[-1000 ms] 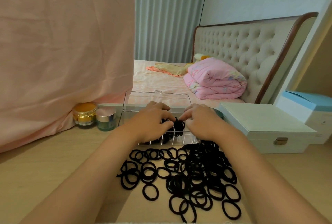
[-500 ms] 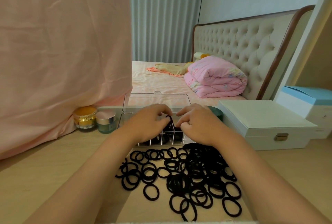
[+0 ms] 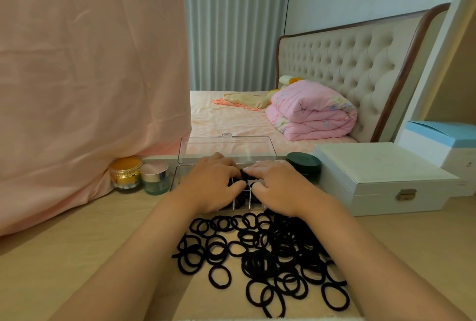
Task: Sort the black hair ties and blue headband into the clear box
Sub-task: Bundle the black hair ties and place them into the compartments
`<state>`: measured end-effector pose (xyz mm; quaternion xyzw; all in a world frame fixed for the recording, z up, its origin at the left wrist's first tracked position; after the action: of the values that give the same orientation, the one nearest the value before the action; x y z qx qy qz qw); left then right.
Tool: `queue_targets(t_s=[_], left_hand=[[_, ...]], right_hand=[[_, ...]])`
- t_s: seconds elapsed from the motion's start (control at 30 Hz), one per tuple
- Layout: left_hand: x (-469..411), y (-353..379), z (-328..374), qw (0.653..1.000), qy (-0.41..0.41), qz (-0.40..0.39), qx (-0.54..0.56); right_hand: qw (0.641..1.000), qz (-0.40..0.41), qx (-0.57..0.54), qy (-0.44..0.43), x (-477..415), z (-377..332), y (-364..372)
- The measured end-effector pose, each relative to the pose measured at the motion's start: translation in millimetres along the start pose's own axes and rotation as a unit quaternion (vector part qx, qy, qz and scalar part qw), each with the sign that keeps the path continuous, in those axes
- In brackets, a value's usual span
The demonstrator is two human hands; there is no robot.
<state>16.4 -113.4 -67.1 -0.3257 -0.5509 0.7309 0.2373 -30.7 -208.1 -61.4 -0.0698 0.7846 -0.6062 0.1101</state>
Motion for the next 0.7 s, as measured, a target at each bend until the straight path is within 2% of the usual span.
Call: queue_targets(t_s=[0.2,0.27,0.37,0.57,0.7], left_hand=[[2.4,-12.4,-11.8,0.995,-0.052,0.032,0.079],[2.9,-12.9,-4.8,0.993,-0.033,0.049,0.101],[0.3,-4.2,8.6,0.990,0.005,0.028,0.141],[-1.1,0.4,20.9,0.997,0.052,0.030,0.046],[-1.3,1.3,24.7,0.998,0.053,0.025,0.029]], right_hand=[[0.997,0.040,-0.045,0.041,3.8,12.0,-12.3],[0.996,0.049,-0.059,0.054,4.5,17.1,-12.6],[0.991,0.054,-0.104,0.072,4.3,25.1,-13.4],[0.973,0.101,-0.180,0.101,10.0,44.2,-27.5],[0.966,0.127,-0.201,0.100,13.6,50.7,-35.3]])
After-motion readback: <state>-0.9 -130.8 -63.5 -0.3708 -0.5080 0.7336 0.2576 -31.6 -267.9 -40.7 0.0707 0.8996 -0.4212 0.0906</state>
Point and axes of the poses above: each hand's wrist, its own x-axis away from the middle knuckle, its own y-axis out of the palm, z = x × y, the point moved 9 cm from there along -x, towards the middle knuckle, and after that the axes turned 7 degrees about -z, right-handed, at the moved point
